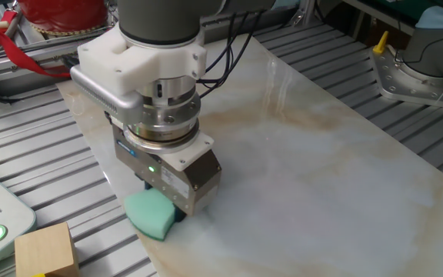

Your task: Clean the tabletop with a sponge

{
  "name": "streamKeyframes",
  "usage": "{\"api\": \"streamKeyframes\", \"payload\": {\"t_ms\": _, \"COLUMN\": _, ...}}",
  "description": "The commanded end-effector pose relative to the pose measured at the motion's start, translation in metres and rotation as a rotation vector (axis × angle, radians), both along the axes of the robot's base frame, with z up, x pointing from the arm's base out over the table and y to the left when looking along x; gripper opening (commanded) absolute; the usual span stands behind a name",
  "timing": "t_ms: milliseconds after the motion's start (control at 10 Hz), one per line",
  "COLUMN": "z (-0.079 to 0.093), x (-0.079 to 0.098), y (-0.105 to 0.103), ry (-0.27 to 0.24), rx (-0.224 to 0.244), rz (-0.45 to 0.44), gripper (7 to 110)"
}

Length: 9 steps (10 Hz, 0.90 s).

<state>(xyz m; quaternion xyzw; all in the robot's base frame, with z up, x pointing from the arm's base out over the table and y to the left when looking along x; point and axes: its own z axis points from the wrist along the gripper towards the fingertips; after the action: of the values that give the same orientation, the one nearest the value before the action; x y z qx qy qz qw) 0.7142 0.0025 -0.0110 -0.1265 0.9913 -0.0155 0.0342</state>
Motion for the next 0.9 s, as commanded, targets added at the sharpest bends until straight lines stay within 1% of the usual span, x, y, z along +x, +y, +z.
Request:
{"api": "streamKeyframes", "payload": {"t_ms": 0, "z": 0.003, "x": 0.014, "y": 0.009, "ry": -0.058, "rx": 0.042, "rz": -0.009, "gripper": 7}}
{"api": "streamKeyframes", "payload": {"t_ms": 100, "z": 0.003, "x": 0.017, "y": 0.012, "ry": -0.067, "rx": 0.055, "rz": -0.003, "gripper": 7}}
{"api": "streamKeyframes", "payload": {"t_ms": 200, "z": 0.003, "x": 0.017, "y": 0.013, "ry": -0.067, "rx": 0.058, "rz": -0.003, "gripper": 7}}
{"api": "streamKeyframes", "payload": {"t_ms": 500, "z": 0.004, "x": 0.019, "y": 0.020, "ry": -0.076, "rx": 0.090, "rz": -0.029, "gripper": 7}}
{"api": "streamKeyframes", "payload": {"t_ms": 600, "z": 0.004, "x": 0.019, "y": 0.020, "ry": -0.077, "rx": 0.089, "rz": -0.027, "gripper": 7}}
{"api": "streamKeyframes", "payload": {"t_ms": 700, "z": 0.003, "x": 0.019, "y": 0.016, "ry": -0.074, "rx": 0.075, "rz": -0.025, "gripper": 7}}
{"api": "streamKeyframes", "payload": {"t_ms": 800, "z": 0.003, "x": 0.015, "y": 0.014, "ry": -0.061, "rx": 0.064, "rz": -0.025, "gripper": 7}}
